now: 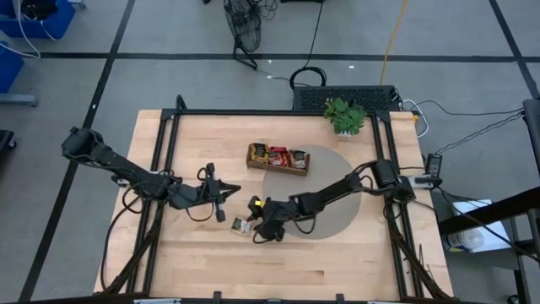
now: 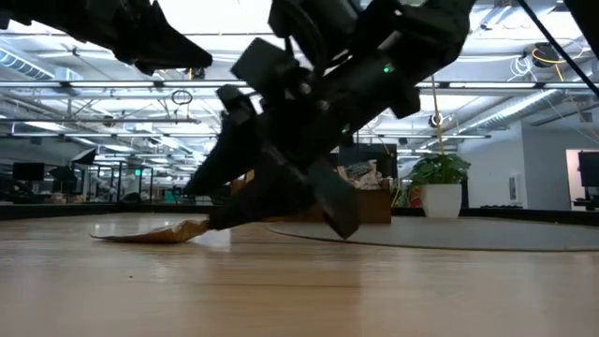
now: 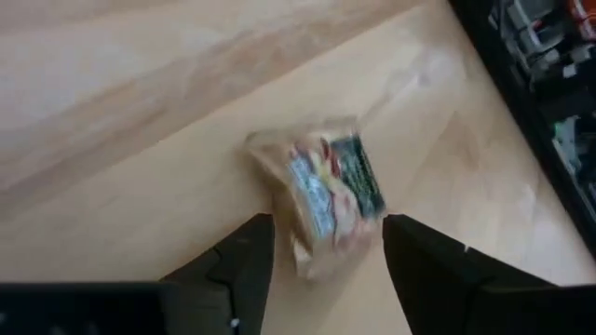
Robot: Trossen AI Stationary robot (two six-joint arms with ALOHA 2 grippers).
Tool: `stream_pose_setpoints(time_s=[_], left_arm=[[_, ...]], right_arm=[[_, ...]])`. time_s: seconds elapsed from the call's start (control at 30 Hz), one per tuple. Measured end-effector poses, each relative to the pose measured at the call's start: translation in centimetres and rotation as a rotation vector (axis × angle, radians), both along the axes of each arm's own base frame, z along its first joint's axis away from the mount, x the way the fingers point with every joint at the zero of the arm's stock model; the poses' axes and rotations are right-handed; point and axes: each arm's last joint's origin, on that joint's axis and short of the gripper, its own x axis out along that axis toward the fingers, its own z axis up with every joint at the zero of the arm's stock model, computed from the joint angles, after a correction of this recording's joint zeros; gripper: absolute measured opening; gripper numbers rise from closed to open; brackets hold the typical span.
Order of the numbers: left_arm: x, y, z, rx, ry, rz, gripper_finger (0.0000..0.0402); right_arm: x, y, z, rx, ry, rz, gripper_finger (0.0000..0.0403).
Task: Pick & Place Tea
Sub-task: Put the brown tea bag into the right section of the wooden organizer
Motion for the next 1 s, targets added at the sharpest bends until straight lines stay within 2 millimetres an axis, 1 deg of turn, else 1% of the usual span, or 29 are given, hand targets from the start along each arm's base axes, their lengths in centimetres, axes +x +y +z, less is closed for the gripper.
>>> stream_pose_setpoints(time_s=[0.2, 0.33, 0.5, 0.63, 0.67, 0.83, 0.9, 1.0], left_arm=[[-0.1, -0.1, -0.1, -0.009, 0.006, -0.005, 0.0015], [-0.1, -0.1, -0.2, -0.012, 0.017, -0.009, 0.0009], [0.0, 0.1, -0.2, -0.010, 0.022, -0.003, 0.0005], [0.0, 0.1, -0.2, -0.026, 0.017, 0.003, 0.0022], [0.0, 0.1, -0.2, -0.026, 0.017, 0.003, 0.0025], [0.0, 0.1, -0.2, -0.029, 0.017, 0.004, 0.0032], [0.0, 0.1, -0.2, -0.029, 0.017, 0.003, 0.0032], [0.0, 0.1, -0.3, -0.028, 0.022, 0.002, 0.0032]], right_arm=[[0.7, -0.7, -0.8, 0.056, 0.023, 0.000, 0.0169], [0.7, -1.3, -0.9, 0.064, 0.048, -0.023, 0.0143], [0.6, -2.0, -1.1, 0.106, 0.082, -0.023, 0.0079], [0.6, -2.1, -1.2, 0.111, 0.092, -0.015, 0.0016], [0.6, -2.1, -1.2, 0.111, 0.092, -0.015, 0.0008], [0.6, -1.8, -1.1, 0.100, 0.070, -0.024, 0.0001], [0.6, -1.6, -0.7, 0.060, 0.047, -0.068, 0.0001], [0.4, -1.1, 0.3, -0.036, 0.007, -0.136, 0.0000]])
